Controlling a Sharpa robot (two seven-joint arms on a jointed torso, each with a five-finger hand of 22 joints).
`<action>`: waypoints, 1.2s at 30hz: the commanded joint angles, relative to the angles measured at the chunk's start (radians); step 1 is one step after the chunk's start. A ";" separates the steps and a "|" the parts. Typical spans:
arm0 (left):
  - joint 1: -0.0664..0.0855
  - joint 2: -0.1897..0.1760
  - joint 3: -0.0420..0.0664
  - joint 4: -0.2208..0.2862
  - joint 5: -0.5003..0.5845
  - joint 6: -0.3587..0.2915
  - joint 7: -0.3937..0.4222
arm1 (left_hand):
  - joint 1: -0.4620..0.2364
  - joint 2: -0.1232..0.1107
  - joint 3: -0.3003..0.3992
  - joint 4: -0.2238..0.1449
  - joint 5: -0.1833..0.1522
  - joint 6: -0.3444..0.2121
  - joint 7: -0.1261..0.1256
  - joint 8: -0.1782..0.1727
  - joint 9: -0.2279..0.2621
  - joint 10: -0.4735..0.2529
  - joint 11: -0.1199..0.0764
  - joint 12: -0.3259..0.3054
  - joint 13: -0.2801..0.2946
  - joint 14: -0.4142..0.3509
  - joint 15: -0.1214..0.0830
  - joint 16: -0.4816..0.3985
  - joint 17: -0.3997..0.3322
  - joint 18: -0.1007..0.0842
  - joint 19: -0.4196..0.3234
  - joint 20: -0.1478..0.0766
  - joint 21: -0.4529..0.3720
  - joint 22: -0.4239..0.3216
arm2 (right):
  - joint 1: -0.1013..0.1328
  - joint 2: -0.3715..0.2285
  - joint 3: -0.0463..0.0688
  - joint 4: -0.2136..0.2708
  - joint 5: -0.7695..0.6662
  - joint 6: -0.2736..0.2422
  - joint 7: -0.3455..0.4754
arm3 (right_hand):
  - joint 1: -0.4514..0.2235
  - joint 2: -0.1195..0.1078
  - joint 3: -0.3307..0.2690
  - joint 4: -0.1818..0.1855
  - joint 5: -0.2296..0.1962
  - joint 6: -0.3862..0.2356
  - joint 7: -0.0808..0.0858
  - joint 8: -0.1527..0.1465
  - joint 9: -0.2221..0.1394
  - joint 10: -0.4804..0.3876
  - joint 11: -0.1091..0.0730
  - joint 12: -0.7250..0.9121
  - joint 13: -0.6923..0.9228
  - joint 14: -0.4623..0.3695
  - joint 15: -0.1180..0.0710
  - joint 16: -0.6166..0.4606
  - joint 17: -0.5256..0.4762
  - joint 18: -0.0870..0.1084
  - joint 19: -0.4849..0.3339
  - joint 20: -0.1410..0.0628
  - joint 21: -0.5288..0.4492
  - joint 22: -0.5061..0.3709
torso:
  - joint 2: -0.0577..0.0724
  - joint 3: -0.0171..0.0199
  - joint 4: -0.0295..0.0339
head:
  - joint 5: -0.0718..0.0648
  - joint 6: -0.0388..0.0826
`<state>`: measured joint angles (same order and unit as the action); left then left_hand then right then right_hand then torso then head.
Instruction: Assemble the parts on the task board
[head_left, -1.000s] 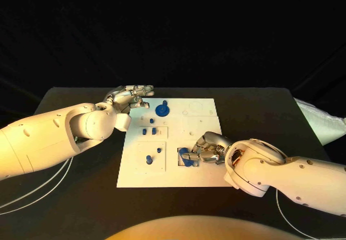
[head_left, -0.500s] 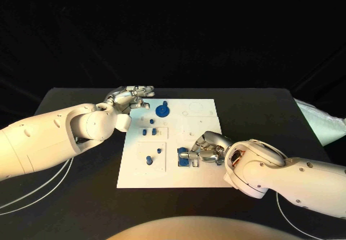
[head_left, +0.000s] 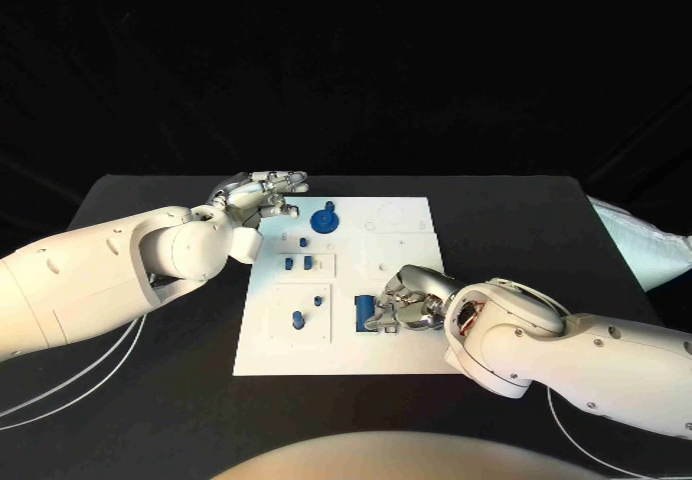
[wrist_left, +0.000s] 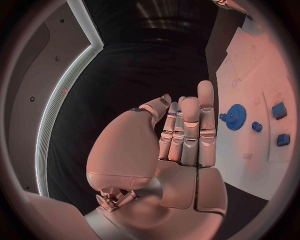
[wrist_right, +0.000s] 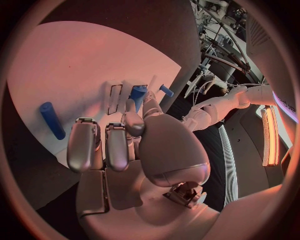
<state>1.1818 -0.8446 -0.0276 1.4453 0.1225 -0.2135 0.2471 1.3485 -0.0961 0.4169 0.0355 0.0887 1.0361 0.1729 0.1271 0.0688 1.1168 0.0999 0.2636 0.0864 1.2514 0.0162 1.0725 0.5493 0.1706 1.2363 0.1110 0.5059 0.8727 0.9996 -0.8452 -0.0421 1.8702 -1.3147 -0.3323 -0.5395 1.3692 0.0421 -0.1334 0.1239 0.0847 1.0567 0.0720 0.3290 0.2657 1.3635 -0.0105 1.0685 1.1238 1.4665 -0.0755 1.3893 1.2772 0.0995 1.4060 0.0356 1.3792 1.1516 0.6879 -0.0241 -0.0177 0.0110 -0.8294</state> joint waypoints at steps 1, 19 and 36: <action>0.000 0.000 0.001 0.003 -0.004 0.019 0.002 | 0.010 0.000 0.000 -0.005 0.001 -0.008 0.002 0.006 -0.001 -0.008 -0.001 0.005 0.000 -0.006 -0.002 -0.003 -0.001 0.011 -0.007 0.003 -0.004 -0.001 | -0.002 0.001 0.000 -0.001 -0.042 0.020 -0.009 | 0.003 0.003 -0.001 -0.004 0.013 0.000 -0.005 0.007 0.002 0.004 -0.002 -0.007 -0.004 0.057 -0.004 0.005 0.001 -0.020 0.006 -0.005 0.005 0.001 | 0.000 -0.0001 0.0006 | 0.001 -0.002; 0.000 -0.005 0.000 0.003 -0.005 0.017 0.001 | 0.010 0.000 0.000 -0.005 0.001 -0.008 0.002 0.006 -0.001 -0.008 -0.001 0.005 0.000 -0.006 -0.002 -0.003 -0.001 0.011 -0.007 0.003 -0.004 -0.001 | 0.022 -0.186 0.001 0.092 -0.004 -0.024 0.109 | -0.045 0.004 -0.018 0.024 0.167 -0.054 0.014 -0.030 0.003 -0.007 0.013 -0.029 -0.010 0.055 0.006 0.000 -0.003 -0.018 0.000 0.002 -0.001 -0.010 | -0.001 0.0011 -0.0042 | -0.008 -0.002; -0.001 0.001 0.000 0.000 -0.011 0.021 0.004 | 0.010 0.000 0.000 -0.005 0.001 -0.008 0.002 0.006 -0.001 -0.008 -0.001 0.005 0.000 -0.006 -0.002 -0.003 -0.001 0.011 -0.007 0.003 -0.004 -0.001 | 0.029 -0.281 -0.007 0.050 -0.164 0.085 0.037 | -0.064 0.016 -0.020 0.052 0.199 -0.031 0.010 -0.037 0.004 -0.003 0.012 -0.023 0.001 0.054 0.008 0.001 -0.001 -0.019 0.002 0.006 0.003 0.000 | -0.002 0.0011 -0.0076 | -0.022 0.007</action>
<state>1.1807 -0.8464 -0.0279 1.4439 0.1190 -0.2122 0.2443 1.3485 -0.0961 0.4168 0.0355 0.0887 1.0361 0.1729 0.1271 0.0688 1.1168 0.0999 0.2636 0.0865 1.2515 0.0162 1.0725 0.5493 0.1706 1.2363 0.1110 0.5059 0.8728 1.0312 -1.1278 -0.0487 1.9228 -1.4372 -0.2906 -0.4749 1.3142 0.0570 -0.1542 0.1727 0.2791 1.0185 0.0821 0.2975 0.2679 1.3626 -0.0001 1.0517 1.1250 1.4627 -0.0717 1.3893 1.2768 0.0996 1.4053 0.0362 1.3791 1.1527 0.6859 -0.0224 -0.0255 -0.0100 -0.8236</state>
